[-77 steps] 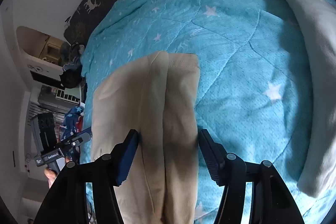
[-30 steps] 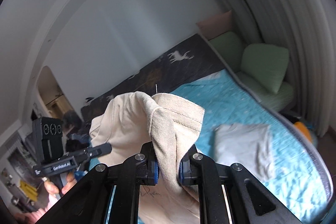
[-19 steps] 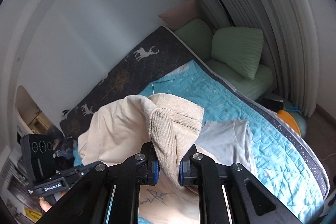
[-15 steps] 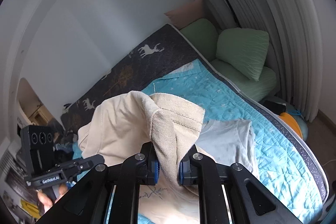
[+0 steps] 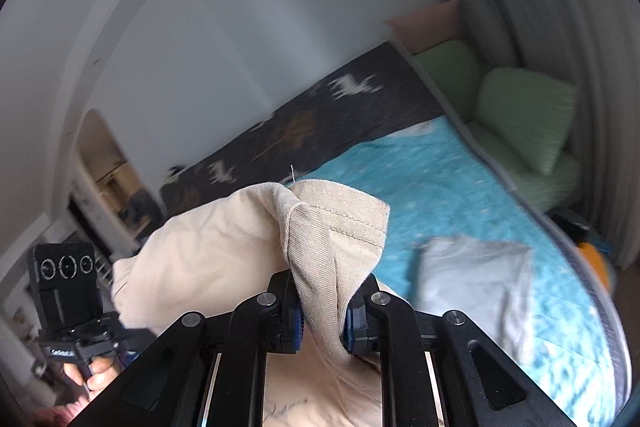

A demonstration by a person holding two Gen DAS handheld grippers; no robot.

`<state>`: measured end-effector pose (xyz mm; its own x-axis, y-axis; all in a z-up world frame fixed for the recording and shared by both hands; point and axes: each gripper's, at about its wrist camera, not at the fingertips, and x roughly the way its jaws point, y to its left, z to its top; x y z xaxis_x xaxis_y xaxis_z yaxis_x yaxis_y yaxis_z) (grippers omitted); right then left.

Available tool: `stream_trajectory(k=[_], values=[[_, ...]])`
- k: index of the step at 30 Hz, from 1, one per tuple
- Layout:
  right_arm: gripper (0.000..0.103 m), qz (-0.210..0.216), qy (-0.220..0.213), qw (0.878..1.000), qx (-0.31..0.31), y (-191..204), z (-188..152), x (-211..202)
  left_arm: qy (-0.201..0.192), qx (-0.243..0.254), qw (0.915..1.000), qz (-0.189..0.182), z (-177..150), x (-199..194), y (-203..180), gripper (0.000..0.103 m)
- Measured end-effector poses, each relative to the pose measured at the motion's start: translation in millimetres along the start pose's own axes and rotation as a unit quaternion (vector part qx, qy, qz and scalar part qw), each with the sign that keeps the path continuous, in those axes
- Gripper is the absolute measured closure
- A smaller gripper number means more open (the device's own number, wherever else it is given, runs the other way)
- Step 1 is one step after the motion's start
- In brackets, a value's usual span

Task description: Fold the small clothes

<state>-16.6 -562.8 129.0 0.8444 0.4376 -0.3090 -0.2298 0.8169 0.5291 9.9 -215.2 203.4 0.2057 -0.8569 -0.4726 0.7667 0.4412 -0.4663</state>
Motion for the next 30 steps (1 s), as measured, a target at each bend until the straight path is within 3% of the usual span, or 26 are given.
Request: stream_trajectory(k=[3,5,7,9,11,13,15,16,18,23,27,30], values=[[0.086,0.072,0.076,0.994,-0.025,28.5,-4.1,73.0,-0.015,-0.042,0.9983,0.038,-37.4,-35.6,31.2,0.09],[0.084,0.118,0.141,0.982,-0.046,57.0,-21.6,133.7,-0.01,-0.095,0.9931,0.069,-75.4,-57.3,61.9,0.09],[0.083,0.154,0.227,0.959,-0.07,94.4,-59.8,208.1,-0.002,-0.148,0.9841,0.098,-110.5,-69.7,89.3,0.09],[0.082,0.17,0.308,0.932,-0.091,130.1,-110.5,272.9,0.007,-0.217,0.9679,0.127,-154.7,-84.8,121.0,0.09],[0.081,0.165,0.38,0.903,-0.115,159.7,-163.7,321.0,0.001,-0.279,0.9513,0.131,-190.7,-102.8,144.5,0.09],[0.079,0.135,0.442,0.87,-0.169,191.6,-217.7,354.7,-0.013,-0.316,0.9407,0.122,-214.8,-118.4,155.7,0.09],[0.074,0.108,0.466,0.848,-0.227,215.9,-251.2,366.3,-0.015,-0.326,0.9389,0.109,-228.2,-124.4,157.7,0.09],[0.072,0.099,0.463,0.845,-0.247,223.0,-257.2,367.9,-0.014,-0.325,0.9396,0.105,-232.8,-125.9,158.3,0.09],[0.06,0.084,0.453,0.85,-0.255,227.1,-253.6,364.7,-0.013,-0.322,0.9414,0.098,-234.4,-127.6,159.9,0.09],[0.039,0.025,0.394,0.896,-0.202,205.4,-207.2,318.5,-0.03,-0.309,0.947,0.083,-237.1,-144.4,167.6,0.09],[0.034,-0.015,0.361,0.922,-0.14,161.1,-194.1,238.4,-0.028,-0.297,0.9514,0.077,-242.5,-150.7,173.4,0.085],[0.034,-0.042,0.341,0.938,-0.042,113.3,-208.7,170.9,-0.018,-0.283,0.9559,0.077,-244.1,-150.4,172.3,0.077]])
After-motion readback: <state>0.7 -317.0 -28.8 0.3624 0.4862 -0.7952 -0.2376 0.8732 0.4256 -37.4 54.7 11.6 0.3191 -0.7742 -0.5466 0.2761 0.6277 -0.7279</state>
